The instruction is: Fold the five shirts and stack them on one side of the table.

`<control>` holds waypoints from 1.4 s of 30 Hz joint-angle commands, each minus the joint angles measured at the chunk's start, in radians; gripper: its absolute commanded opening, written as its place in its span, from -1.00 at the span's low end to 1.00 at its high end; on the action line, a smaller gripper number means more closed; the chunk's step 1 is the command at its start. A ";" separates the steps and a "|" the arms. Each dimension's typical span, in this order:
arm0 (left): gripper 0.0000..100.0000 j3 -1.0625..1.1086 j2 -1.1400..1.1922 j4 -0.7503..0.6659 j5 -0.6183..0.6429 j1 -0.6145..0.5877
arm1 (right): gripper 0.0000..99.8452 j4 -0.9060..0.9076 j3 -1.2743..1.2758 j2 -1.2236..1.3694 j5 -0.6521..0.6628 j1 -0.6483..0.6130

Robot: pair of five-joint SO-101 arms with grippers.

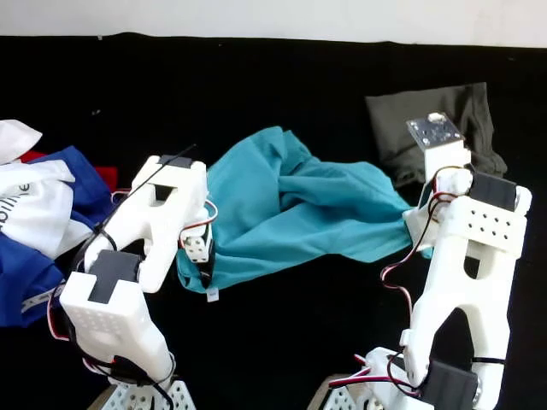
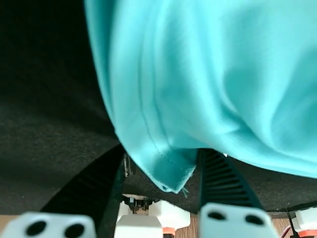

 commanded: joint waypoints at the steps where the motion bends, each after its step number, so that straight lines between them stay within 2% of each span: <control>1: -0.60 -0.002 -0.002 -0.015 -0.002 -0.008 | -0.99 0.005 -0.013 -0.031 0.011 0.010; 3: -0.69 -0.010 -0.004 -0.015 0.000 0.013 | -0.99 0.004 -0.013 -0.031 0.011 0.010; 6: -1.00 -0.038 -0.004 -0.015 0.055 0.061 | -0.99 -0.002 -0.002 -0.031 0.006 0.008; 8: -0.96 -0.067 -0.010 -0.009 0.101 0.091 | -0.99 -0.013 0.027 -0.031 0.005 0.004; 12: -0.98 -0.147 -0.015 0.028 0.104 0.131 | -0.99 -0.110 0.140 -0.041 0.003 -0.012; 18: -0.98 -0.447 -0.053 0.284 0.106 0.090 | -0.99 -0.275 0.179 -0.044 -0.103 -0.012; 22: -0.98 -0.694 -0.165 0.400 0.106 0.019 | -0.99 -0.343 0.038 -0.042 -0.170 -0.013; 26: -0.98 -0.843 -0.302 0.416 0.107 -0.054 | -0.99 -0.358 -0.137 -0.042 -0.199 -0.013; 31: -0.98 -0.934 -0.490 0.411 0.107 -0.090 | -0.99 -0.349 -0.380 -0.044 -0.199 -0.013; 35: -0.98 -1.001 -0.602 0.408 0.106 -0.090 | -0.99 -0.265 -0.621 -0.044 -0.201 -0.018; 42: -0.98 -1.059 -0.731 0.313 0.106 -0.125 | -0.99 -0.139 -1.000 -0.044 -0.201 -0.018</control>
